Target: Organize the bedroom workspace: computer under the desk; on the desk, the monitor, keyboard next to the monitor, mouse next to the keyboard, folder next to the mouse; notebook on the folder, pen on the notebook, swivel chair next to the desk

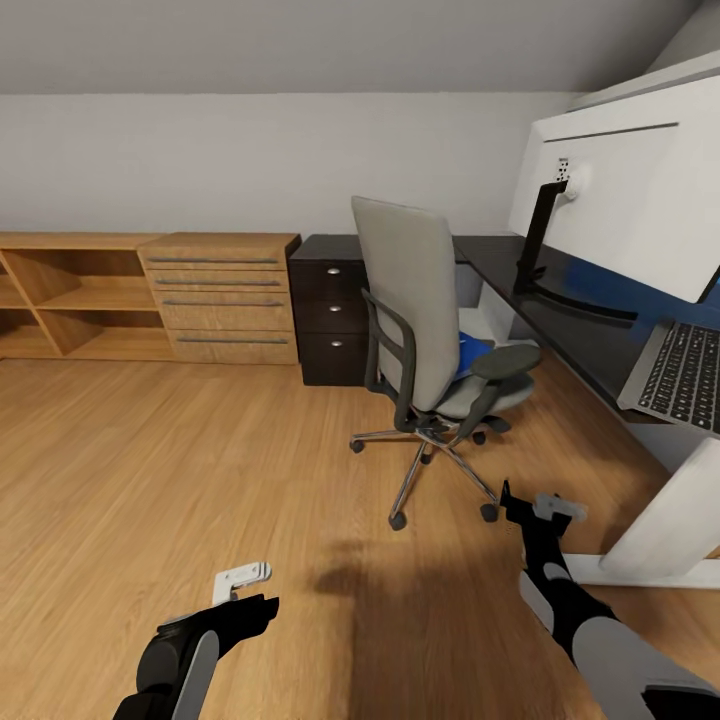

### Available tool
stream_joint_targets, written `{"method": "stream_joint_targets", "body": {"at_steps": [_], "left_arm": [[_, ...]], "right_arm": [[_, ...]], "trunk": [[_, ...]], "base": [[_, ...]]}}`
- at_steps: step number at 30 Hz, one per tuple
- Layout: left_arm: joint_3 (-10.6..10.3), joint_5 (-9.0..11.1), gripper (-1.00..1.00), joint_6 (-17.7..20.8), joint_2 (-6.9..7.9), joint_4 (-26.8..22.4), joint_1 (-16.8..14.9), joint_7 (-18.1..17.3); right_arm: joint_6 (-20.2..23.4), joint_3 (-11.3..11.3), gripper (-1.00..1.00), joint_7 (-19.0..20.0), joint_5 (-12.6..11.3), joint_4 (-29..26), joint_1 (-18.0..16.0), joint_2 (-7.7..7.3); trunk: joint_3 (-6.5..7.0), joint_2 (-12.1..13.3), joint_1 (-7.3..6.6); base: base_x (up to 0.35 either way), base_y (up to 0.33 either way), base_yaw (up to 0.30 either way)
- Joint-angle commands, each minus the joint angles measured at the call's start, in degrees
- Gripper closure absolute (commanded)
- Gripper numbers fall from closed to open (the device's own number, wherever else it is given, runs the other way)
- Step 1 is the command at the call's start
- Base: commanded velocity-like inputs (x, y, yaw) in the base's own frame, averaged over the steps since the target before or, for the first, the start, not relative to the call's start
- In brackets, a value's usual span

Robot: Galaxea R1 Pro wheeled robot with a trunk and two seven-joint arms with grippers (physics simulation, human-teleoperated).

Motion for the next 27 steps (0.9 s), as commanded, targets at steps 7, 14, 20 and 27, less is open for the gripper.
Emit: {"method": "stream_joint_targets", "body": {"at_steps": [7, 14, 20, 27], "left_arm": [[0.14, 0.62, -1.0, 0.1, 0.02, 0.5, -0.03, 0.4], [0.15, 0.56, -1.0, -0.07, 0.04, 2.09, -0.03, 0.42], [0.2, 0.57, -1.0, -0.13, 0.09, 2.53, -0.03, 0.47], [0.24, 0.58, -1.0, -0.14, 0.13, 3.48, -0.03, 0.46]], "right_arm": [[-0.32, 0.06, -1.0, 0.09, -0.49, -2.07, -0.02, -0.77], [-0.28, -0.01, -1.0, 0.03, -0.66, -2.39, 0.02, -0.93], [0.38, -0.15, -1.0, -0.64, -0.79, -2.51, 0.0, -0.99], [5.19, -0.08, -1.0, -4.18, -0.78, -2.95, 0.0, -0.95]], "trunk": [[-0.05, -0.02, -0.01], [-0.05, -0.02, -0.01], [-0.05, -0.02, -0.01], [-0.05, -0.02, -0.01]], "base": [[0.0, 0.0, 0.0], [0.0, 0.0, 0.0], [0.042, -0.042, 0.0], [0.072, -0.068, 0.0]]}}
